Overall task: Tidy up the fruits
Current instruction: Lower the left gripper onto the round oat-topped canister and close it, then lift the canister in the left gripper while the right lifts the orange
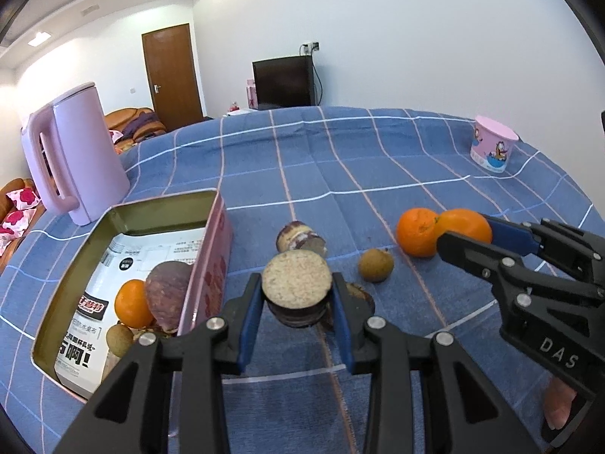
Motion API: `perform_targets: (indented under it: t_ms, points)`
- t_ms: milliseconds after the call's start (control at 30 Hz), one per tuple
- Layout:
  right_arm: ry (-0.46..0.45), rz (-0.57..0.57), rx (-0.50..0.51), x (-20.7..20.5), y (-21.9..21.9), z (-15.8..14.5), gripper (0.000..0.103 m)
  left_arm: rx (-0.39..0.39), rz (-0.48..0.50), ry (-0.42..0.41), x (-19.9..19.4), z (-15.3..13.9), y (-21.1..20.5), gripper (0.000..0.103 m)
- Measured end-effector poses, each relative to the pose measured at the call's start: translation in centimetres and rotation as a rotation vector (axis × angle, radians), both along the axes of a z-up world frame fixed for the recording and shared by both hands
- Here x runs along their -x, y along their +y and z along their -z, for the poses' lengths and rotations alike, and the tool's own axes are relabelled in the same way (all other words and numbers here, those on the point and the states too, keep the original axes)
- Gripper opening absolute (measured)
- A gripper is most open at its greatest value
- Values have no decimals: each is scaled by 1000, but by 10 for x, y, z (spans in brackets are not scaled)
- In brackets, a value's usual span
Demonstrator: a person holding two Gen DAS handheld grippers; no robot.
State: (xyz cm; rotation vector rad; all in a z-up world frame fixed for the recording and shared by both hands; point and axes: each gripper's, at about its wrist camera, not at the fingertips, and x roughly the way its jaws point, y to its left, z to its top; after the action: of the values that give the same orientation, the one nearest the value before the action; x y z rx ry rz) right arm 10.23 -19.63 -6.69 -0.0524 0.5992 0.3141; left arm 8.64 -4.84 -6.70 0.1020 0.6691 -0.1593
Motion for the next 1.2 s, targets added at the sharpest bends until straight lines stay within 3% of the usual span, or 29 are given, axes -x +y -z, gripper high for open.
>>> perform_targets:
  t_ms: [1200]
  points:
    - [-149, -10, -36, 25, -6, -13, 36, 47, -56, -136, 22, -13, 13, 36]
